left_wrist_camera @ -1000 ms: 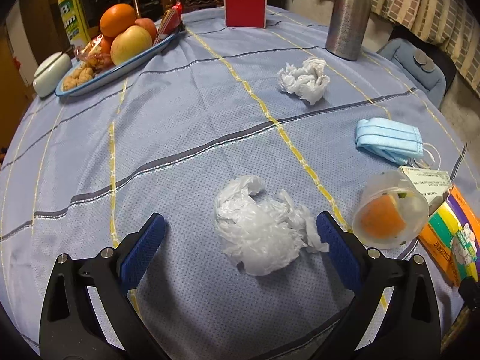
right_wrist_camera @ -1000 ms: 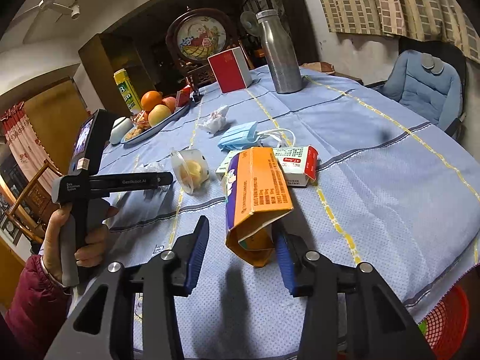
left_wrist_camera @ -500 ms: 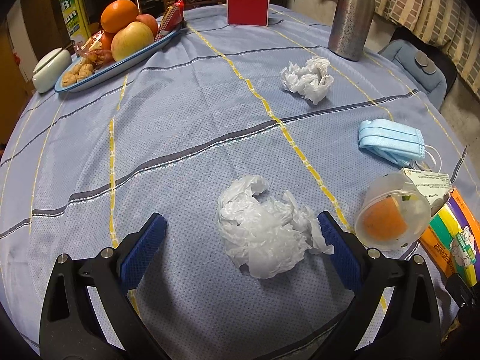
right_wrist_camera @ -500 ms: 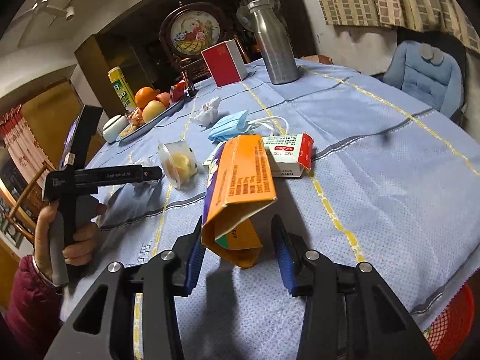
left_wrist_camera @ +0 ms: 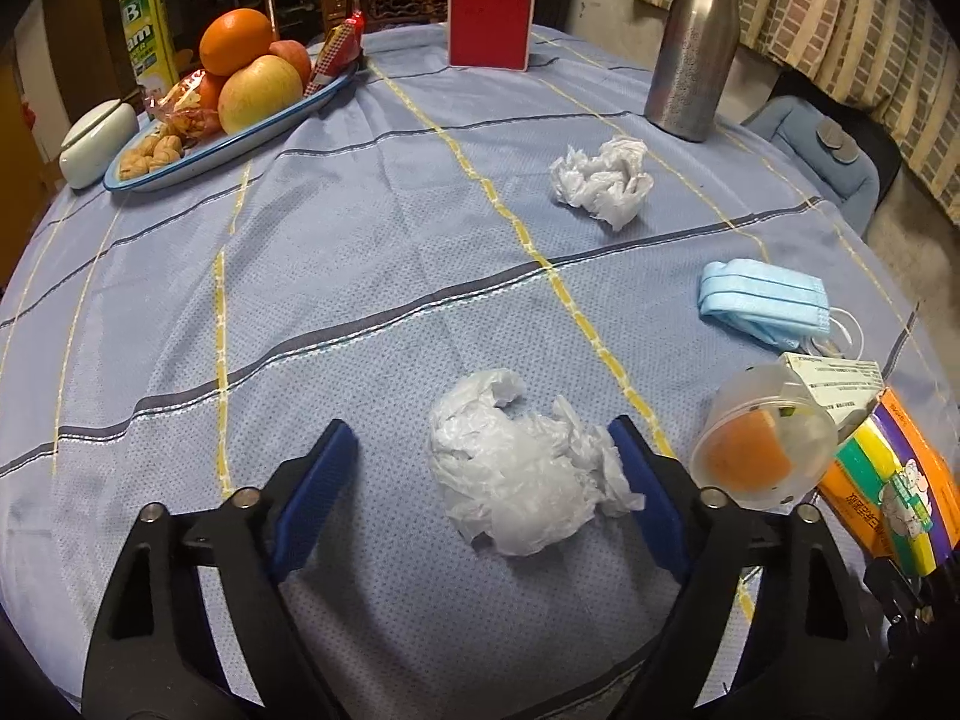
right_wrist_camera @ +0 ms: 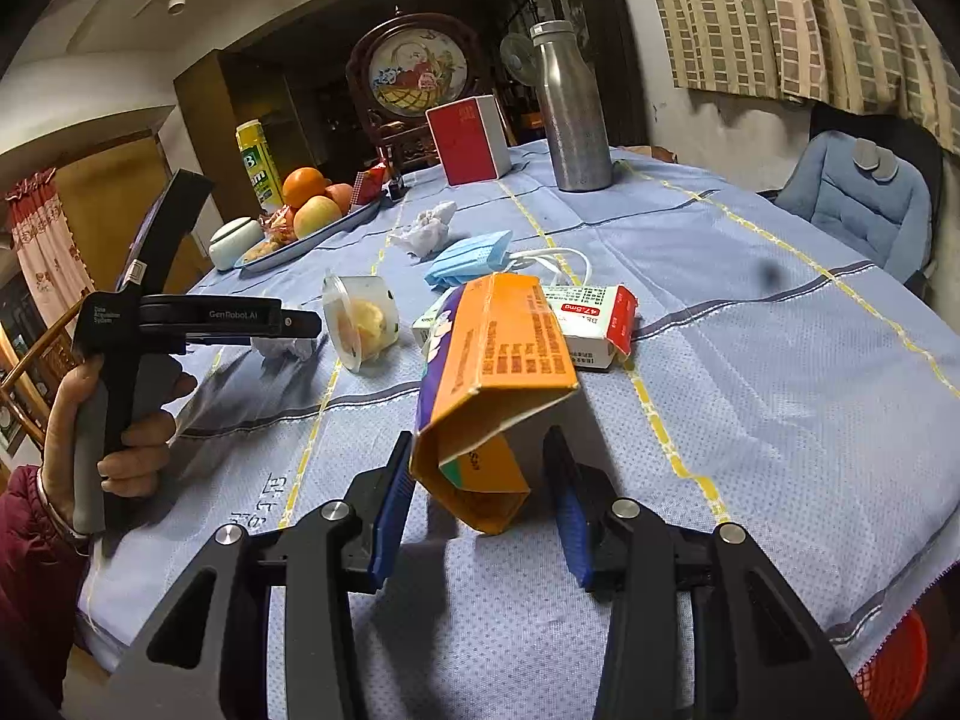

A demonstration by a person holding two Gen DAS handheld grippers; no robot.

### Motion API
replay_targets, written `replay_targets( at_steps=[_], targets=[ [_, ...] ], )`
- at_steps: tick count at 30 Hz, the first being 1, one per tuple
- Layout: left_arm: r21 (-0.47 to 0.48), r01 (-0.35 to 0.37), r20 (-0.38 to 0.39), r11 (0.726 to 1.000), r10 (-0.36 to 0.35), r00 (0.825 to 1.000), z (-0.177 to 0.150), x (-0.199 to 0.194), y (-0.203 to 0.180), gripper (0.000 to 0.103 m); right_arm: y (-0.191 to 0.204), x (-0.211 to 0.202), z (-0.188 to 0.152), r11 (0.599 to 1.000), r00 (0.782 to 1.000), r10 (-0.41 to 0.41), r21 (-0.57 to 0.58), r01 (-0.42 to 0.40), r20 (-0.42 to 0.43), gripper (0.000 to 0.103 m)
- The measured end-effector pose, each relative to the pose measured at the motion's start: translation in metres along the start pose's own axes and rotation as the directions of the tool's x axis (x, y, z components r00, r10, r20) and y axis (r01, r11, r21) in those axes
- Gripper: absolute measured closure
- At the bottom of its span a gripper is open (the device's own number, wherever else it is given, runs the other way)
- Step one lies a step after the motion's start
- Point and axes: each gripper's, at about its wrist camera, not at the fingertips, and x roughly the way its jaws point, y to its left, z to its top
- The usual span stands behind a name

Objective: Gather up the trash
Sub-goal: 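Close the left tool on the crumpled white plastic bag and lift it, then carry the carton and plastic bag to the wastebasket and open both tools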

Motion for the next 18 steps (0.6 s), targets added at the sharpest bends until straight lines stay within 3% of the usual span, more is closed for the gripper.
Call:
replay_targets(
  at_steps=[2,7,18],
  targets=[
    [0.011,-0.002,0.002,1.000,0.002,1.000,0.000,0.000,-0.002,0.028,0.000,0.000,0.000,1.000,1.000,0.000,-0.002,0.000,0.001,0.060],
    [0.026,0.021,0.031,0.999,-0.022,0.999,0.000,-0.008,-0.006,0.056,0.000,-0.001,0.000,1.000,1.000,0.000,-0.004,0.000,0.004,0.060],
    [-0.023,0.089,0.176,0.996,-0.083,0.981,0.004,-0.050,0.006,0.058,0.004,-0.001,0.000,1.000,1.000,-0.019,-0.020,0.019,0.003,0.060]
  ],
)
